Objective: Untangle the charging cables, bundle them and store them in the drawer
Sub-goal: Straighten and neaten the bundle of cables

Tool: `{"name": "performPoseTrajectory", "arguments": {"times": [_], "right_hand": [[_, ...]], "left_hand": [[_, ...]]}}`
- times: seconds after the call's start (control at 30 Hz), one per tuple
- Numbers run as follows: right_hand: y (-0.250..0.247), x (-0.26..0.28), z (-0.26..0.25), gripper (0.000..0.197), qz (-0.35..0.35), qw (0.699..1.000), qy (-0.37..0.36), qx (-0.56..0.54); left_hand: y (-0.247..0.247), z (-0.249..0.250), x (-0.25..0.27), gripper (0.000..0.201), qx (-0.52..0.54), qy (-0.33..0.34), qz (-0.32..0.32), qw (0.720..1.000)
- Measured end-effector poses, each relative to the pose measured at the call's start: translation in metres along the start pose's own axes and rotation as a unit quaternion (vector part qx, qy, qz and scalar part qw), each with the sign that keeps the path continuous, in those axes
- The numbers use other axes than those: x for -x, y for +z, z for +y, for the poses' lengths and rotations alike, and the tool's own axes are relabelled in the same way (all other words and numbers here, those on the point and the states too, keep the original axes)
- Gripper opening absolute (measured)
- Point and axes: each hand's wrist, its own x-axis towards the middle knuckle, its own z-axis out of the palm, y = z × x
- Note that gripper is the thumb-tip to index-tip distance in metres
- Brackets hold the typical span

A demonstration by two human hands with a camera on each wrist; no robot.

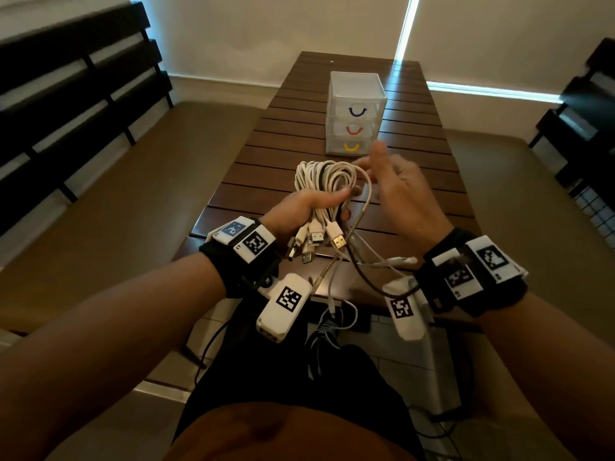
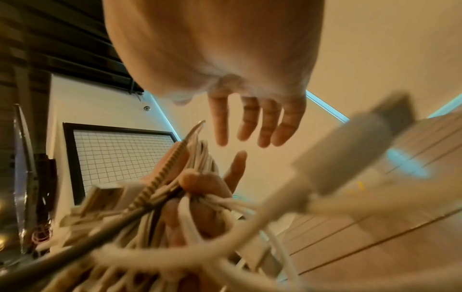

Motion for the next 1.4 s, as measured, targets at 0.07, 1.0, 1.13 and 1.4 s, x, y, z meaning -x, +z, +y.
{"name": "performPoseTrajectory", "arguments": {"times": [0.07,1.0,1.13,1.4], "right_hand": [[0.000,-0.009,-0.004,0.048,0.012,1.000,0.004,-0.011],[0.032,-0.011,-0.003,0.032,0.022,0.976,-0.214,-0.034],[0.037,-0.017,-0.008,0.032,0.044,0.973,-0.203,-0.101],[0.026,-0.016,-0.013,0.059,-0.036,0.993,-0.114,0.018]], "left_hand": [[0.004,0.001,0.001,0.032,-0.017,0.002,-0.009,1.000],[0.022,0.010,0.012,0.029,-0.198,-0.020,-0.011,0.980],[0.025,0.018,0.014,0.023,-0.194,0.057,-0.019,0.979],[0.019,0.008,0.017,0.030,-0.170,0.104,0.026,0.980]]}}
